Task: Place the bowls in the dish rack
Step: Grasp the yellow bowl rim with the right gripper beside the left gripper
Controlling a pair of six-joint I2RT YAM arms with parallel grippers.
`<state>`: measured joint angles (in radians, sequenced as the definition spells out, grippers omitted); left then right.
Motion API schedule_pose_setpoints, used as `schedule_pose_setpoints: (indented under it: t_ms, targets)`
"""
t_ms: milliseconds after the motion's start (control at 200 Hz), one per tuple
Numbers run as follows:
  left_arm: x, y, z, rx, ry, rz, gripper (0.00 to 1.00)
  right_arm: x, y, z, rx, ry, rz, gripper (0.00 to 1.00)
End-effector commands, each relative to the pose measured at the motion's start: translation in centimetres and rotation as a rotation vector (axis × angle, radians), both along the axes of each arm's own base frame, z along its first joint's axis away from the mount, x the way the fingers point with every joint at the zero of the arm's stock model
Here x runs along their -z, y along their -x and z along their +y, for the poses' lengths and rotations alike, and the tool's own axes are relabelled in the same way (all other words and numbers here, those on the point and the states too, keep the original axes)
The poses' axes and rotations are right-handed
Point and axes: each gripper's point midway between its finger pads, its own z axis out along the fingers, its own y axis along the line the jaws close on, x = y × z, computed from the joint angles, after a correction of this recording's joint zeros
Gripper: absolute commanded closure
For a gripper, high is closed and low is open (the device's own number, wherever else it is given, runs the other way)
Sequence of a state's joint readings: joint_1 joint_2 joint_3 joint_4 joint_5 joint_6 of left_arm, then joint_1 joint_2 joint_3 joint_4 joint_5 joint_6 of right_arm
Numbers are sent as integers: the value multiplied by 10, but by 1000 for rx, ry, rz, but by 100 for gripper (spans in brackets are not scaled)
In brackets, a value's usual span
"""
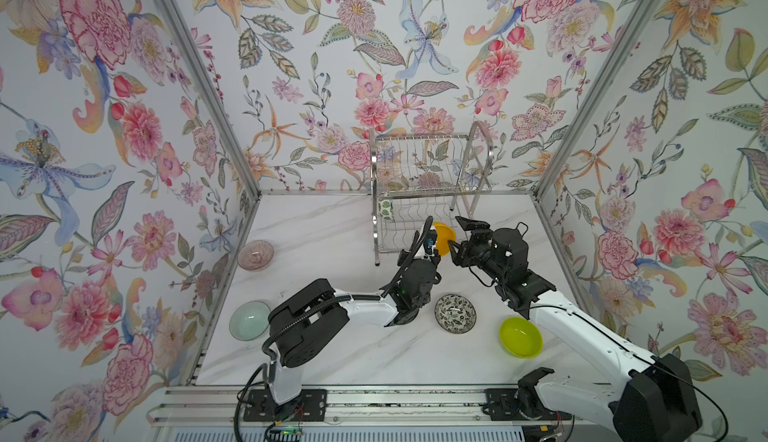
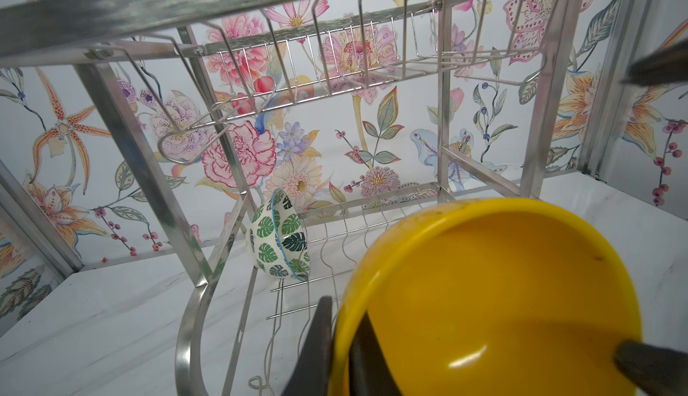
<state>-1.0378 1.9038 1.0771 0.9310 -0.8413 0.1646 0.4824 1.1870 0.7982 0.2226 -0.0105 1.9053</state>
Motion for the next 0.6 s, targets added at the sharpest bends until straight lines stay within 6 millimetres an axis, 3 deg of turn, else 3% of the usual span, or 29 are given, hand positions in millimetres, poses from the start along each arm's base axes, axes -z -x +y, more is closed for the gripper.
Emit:
schedule_pose_setpoints:
  t_ms: [0, 315, 596]
  targets:
    - [-19, 5, -10, 31, 74, -49, 100, -21, -9, 6, 13, -45, -31, 26]
    - [-13, 10, -14, 40, 48, -53, 100, -24, -29, 19, 14, -81, -37, 43]
    - [-8, 10, -13, 28, 36, -44, 100, -18, -35, 20, 29, -75, -25, 69]
